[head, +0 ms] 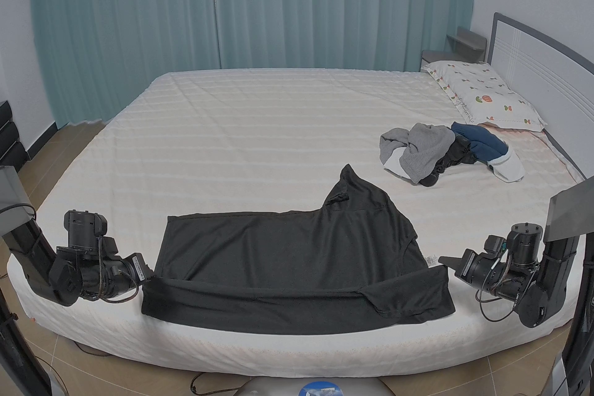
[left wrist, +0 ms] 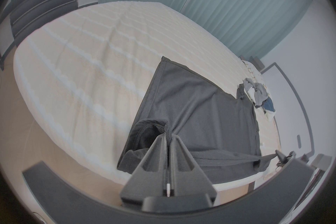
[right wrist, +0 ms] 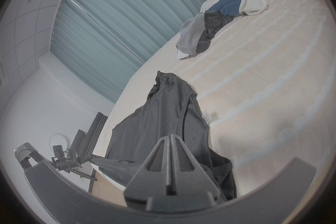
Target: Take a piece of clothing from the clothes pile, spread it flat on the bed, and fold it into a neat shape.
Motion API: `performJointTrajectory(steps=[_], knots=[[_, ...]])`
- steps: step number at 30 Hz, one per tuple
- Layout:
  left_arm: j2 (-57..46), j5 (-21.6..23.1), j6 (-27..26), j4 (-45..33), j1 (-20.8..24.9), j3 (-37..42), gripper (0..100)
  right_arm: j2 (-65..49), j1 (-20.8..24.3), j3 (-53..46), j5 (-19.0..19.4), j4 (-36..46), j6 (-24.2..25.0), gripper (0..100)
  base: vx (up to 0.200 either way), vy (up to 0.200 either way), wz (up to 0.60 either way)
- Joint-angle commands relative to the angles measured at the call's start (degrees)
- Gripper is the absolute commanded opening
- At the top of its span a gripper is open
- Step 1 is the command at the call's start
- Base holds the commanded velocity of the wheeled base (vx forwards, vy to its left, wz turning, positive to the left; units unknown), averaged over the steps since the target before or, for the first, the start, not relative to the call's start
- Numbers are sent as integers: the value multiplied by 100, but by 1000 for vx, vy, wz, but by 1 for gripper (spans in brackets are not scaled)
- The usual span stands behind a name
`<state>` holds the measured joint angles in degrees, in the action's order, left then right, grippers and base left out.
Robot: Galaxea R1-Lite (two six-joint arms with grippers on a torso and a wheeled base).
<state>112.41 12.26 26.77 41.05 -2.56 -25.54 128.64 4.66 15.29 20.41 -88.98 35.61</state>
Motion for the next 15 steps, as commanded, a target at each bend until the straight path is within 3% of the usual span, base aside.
performJointTrajectory(steps=[1, 7, 15], knots=[[-255, -66, -181, 0, -8, 216, 0, -497, -70, -307, 7, -58, 7, 0, 0, 0, 0], [-571, -84, -497, -123, 1, 418, 0, -998, -79, -694, 165, -58, 7, 0, 0, 0, 0], [-1125, -84, -840, -1222, 10, 330, 0, -1394, -17, -1098, 253, -58, -1, 0, 0, 0, 0]])
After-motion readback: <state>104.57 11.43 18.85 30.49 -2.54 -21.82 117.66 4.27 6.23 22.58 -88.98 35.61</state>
